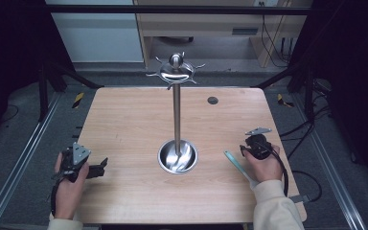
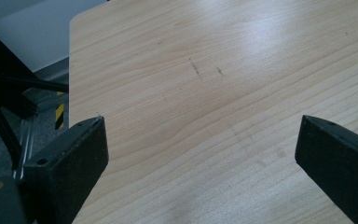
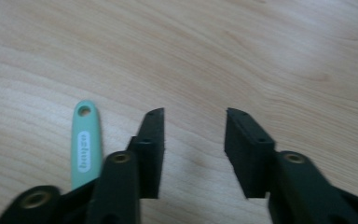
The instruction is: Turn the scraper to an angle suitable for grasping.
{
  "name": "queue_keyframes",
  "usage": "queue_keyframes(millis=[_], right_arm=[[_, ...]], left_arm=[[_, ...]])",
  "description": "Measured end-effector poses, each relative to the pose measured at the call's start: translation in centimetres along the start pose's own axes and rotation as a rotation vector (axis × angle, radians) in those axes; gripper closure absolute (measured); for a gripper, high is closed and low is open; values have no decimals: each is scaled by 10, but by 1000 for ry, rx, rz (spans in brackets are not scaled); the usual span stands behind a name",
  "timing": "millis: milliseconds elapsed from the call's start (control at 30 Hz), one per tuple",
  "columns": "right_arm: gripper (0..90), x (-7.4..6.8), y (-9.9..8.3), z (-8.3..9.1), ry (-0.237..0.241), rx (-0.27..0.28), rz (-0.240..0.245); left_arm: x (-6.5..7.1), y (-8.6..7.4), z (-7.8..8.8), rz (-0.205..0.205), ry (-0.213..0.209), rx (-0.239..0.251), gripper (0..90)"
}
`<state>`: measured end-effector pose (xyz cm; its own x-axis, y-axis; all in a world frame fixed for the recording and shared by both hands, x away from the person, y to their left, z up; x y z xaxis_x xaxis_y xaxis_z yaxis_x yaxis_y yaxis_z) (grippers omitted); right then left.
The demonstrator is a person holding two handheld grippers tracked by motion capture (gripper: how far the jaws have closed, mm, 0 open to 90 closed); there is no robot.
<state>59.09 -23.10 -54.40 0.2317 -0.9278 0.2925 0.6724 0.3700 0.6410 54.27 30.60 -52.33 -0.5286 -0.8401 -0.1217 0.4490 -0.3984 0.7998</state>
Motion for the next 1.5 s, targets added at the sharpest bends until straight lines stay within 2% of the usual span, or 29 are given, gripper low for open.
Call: queue_keyframes(millis=[67, 100, 133, 167, 333, 500, 667, 833, 967, 1100, 1233, 1333, 1400, 1433, 1500], right_arm=[[747, -7, -1, -1, 26, -8, 18], [747, -7, -1, -1, 26, -8, 18], [810, -14, -1, 0, 53, -16, 36], [835, -17, -1, 1, 62, -19, 48], [900, -31, -4, 2, 113, -43, 70], [900, -39, -7, 0, 155, -66, 77], [900, -42, -9, 0, 163, -85, 73], [900, -46, -10, 2, 184, -92, 93], [900, -55, -11, 8, 221, -92, 117], [900, -69, -15, 17, 263, -92, 181], [900, -76, -15, 20, 284, -95, 202], [900, -75, -14, 21, 275, -97, 186], [900, -73, -12, 21, 268, -88, 186], [900, -70, -7, 26, 253, -71, 170], [898, -71, -5, 28, 245, -82, 188]], left_arm=[[0, 0, 1, -1, 1, 0, 23], [0, 0, 1, -1, 1, 0, 23], [0, 0, 1, -3, 2, 2, 23], [0, 0, 1, -3, 2, 2, 23], [1, 0, 0, -3, -3, 3, 24], [1, 0, 0, -3, -1, 2, 23], [2, 0, 0, -5, -5, -3, 23], [2, -1, -1, -7, -6, -6, 23], [3, -1, -1, -7, -7, -7, 24], [2, -1, 0, -8, -5, -7, 24], [1, -1, 1, -6, 0, -4, 24], [1, 0, 1, -8, 9, 0, 24], [0, 0, 2, -6, 11, 2, 24], [0, -1, 3, -5, 14, -1, 24], [0, -1, 3, -5, 15, -1, 24]])
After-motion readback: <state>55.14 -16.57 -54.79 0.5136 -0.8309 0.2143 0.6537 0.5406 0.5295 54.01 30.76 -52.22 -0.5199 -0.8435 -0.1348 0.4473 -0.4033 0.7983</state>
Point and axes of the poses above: each handheld gripper's, and its own axes: z roughly backward along the jaws, y roughly out of its top, x roughly to its right, the point moved 10 cm from there along -z, roughly forward along the jaws, and after that the axes turned 12 degrees about -y, right-handed, at the moved point
